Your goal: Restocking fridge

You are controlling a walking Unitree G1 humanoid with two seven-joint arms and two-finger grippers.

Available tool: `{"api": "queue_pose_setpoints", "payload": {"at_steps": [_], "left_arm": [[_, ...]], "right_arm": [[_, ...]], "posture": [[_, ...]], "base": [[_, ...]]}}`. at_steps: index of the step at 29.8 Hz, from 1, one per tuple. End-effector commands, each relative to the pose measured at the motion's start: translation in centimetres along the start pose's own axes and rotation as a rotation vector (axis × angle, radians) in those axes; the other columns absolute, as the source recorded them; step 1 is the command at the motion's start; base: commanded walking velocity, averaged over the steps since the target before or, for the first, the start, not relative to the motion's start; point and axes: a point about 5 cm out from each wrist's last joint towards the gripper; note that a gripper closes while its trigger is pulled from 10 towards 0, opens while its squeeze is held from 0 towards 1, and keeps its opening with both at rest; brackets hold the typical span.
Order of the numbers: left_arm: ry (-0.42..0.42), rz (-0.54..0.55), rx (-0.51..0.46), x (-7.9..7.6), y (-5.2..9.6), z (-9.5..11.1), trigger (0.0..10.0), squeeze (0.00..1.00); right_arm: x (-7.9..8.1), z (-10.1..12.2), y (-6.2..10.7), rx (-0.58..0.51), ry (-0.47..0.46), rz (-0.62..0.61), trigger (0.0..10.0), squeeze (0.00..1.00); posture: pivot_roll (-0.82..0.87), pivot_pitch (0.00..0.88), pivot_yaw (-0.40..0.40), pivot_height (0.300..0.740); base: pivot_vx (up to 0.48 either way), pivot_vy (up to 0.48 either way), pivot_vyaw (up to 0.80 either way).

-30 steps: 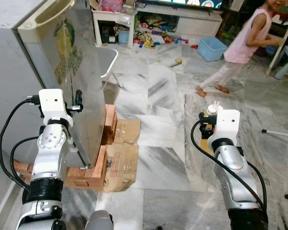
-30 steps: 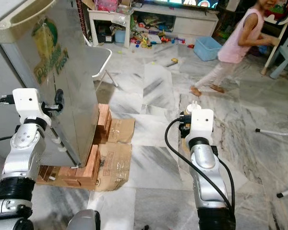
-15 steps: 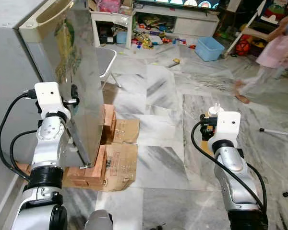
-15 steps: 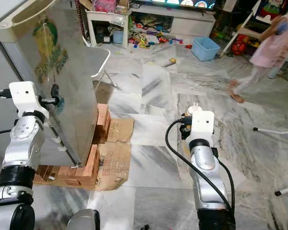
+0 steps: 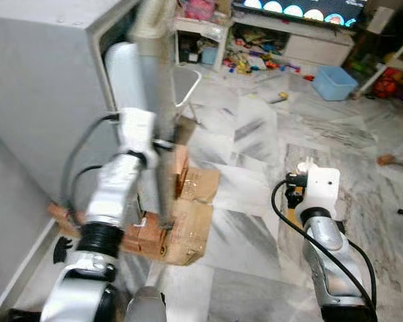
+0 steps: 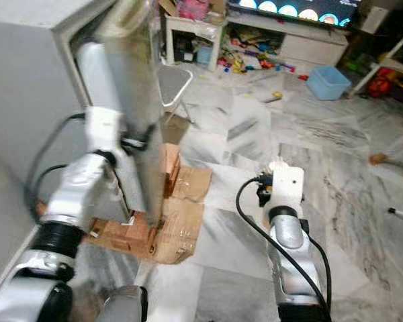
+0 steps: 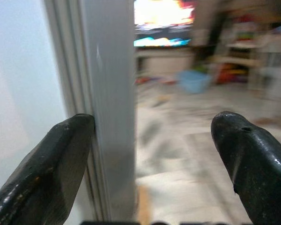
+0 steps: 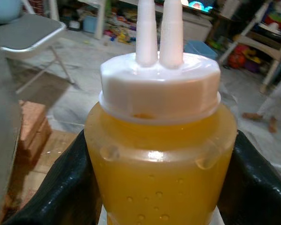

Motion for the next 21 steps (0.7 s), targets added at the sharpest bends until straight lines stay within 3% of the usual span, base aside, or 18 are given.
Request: {"api": "queue_pose_setpoints", "payload": {"at_steps": [1,5,7,11,16,21], "left_arm": [[-0.061,-0.04,-0.054,-1.1,-0.5,1.2,10.0,0.0],[-0.114,0.08,0.003,0.5,0.5,-0.5,10.0,0.0],[-0.105,0.164,0.011,2.1,1.5,-0.8,10.0,0.0],[-0.084,0.234,0.019,3.6,3.1,-1.1,10.0,0.0],[-0.103,0.273,0.031,3.9,4.4,-1.8,10.0,0.0],[-0.107,0.27,0.038,3.3,4.8,-2.0,10.0,0.0]], "right_arm": [[-0.9,0.7,0.0,-0.03,0.004,-0.036,10.0,0.0],[-0.5,1.2,-0.1,-0.052,-0.002,-0.027,10.0,0.0],[-0.3,1.2,-0.1,-0.054,-0.005,-0.017,10.0,0.0],[0.3,1.2,-0.4,-0.049,-0.012,-0.002,10.0,0.0],[1.3,1.7,-1.0,-0.07,-0.022,0.028,10.0,0.0],[1.4,2.1,-1.4,-0.08,-0.022,0.032,10.0,0.0]], "posture": [[0.04,0.0,-0.057,0.74],[0.04,0.0,-0.059,0.74],[0.05,0.0,-0.066,0.74],[0.06,0.0,-0.075,0.74],[0.07,0.0,-0.08,0.74],[0.07,0.0,-0.079,0.74]], "base": [[0.0,0.0,0.0],[0.0,0.0,0.0],[0.0,0.0,0.0],[0.0,0.0,0.0],[0.368,-0.303,0.0],[0.362,-0.31,0.0]]}}
Point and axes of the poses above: a point about 5 cm out from each wrist's last joint towards the gripper, its own y axis pointing back from the gripper into the wrist, its own z axis along the axis of the wrist's last joint, x = y × z, and after that the axes turned 14 degrees about -y, right-handed
